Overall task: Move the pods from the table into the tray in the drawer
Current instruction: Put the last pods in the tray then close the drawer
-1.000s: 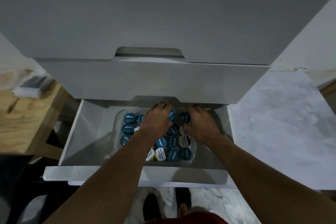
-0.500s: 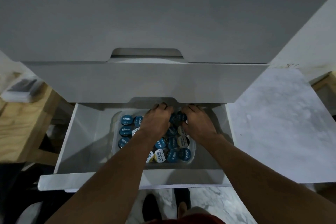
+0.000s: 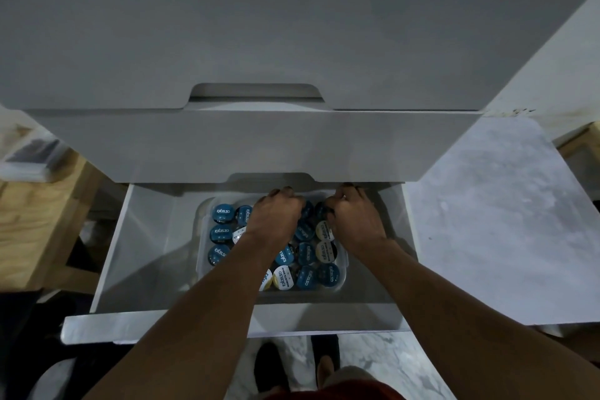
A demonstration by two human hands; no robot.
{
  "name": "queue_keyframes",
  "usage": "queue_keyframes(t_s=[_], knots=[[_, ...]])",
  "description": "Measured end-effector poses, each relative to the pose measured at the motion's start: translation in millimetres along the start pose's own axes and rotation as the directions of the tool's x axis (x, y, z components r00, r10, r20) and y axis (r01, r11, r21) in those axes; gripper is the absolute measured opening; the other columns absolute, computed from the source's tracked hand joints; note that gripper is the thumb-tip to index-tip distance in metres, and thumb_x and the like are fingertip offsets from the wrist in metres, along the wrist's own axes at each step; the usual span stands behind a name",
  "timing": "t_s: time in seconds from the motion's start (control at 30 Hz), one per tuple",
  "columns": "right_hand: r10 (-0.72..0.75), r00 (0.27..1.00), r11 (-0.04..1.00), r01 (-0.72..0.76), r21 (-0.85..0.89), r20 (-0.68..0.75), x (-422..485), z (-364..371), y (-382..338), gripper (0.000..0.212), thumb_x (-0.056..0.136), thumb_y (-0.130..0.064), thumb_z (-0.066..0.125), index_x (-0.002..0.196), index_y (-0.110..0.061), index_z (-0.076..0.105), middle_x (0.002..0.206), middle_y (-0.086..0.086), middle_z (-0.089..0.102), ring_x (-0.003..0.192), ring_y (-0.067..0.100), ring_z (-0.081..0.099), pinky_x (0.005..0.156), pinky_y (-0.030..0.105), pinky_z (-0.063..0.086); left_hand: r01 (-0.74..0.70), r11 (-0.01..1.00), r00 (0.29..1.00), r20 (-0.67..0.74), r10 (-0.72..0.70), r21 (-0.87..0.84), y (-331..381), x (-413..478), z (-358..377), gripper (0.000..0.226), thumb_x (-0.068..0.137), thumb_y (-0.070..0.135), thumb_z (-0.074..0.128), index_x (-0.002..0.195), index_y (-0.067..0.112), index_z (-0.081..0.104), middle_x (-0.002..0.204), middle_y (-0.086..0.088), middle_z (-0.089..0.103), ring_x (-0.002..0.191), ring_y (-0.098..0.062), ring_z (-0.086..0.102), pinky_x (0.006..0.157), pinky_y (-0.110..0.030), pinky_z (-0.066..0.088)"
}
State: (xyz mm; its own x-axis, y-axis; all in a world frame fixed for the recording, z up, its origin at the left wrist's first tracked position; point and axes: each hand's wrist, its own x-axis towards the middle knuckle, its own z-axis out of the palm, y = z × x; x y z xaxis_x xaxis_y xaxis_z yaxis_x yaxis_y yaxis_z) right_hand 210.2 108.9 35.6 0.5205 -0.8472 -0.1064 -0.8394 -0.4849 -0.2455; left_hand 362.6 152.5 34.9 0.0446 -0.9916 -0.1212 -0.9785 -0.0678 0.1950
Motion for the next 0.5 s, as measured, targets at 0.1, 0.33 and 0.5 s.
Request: queue_keyframes(t_s=[0.1,0.33,0.5], knots=[[0.005,1.000,1.000,-0.005,0.005,0.007,0.7,-0.4,-0.8,0.033,0.088,-0.017,0.060,0.120,-0.011,0.061,0.124,0.013,0.052,0.119,0.028,0.044,0.101,0.039,0.043,0.005,1.000,1.000,0.004,-0.005,0.017,2.8,1.3,2.0,0.028,0.086,0.014,0.063,0.114,0.017,0.061,0.110,-0.006,0.059,0.103,-0.024,0.056,0.088,-0.038,0.050],[0.007,0.999,0.999,-0.008,0.045,0.041,0.9,-2.7,2.1,0.033,0.089,-0.022,0.059,0.122,-0.015,0.058,0.128,0.011,0.050,0.123,0.027,0.042,0.101,0.039,0.042,0.002,1.000,1.000,-0.018,-0.002,-0.001,2.6,-0.2,1.9,0.024,0.090,0.013,0.056,0.114,0.015,0.061,0.108,-0.006,0.060,0.101,-0.024,0.057,0.087,-0.037,0.050],[-0.003,0.999,0.997,-0.001,0.082,0.048,1.4,-3.9,6.3,0.033,0.092,-0.024,0.055,0.123,-0.016,0.056,0.129,0.011,0.049,0.123,0.027,0.042,0.101,0.037,0.041,0.003,1.000,0.999,-0.042,-0.003,0.006,3.3,-4.4,-3.0,0.022,0.089,0.013,0.059,0.111,0.012,0.061,0.109,-0.006,0.060,0.101,-0.024,0.057,0.085,-0.037,0.050]])
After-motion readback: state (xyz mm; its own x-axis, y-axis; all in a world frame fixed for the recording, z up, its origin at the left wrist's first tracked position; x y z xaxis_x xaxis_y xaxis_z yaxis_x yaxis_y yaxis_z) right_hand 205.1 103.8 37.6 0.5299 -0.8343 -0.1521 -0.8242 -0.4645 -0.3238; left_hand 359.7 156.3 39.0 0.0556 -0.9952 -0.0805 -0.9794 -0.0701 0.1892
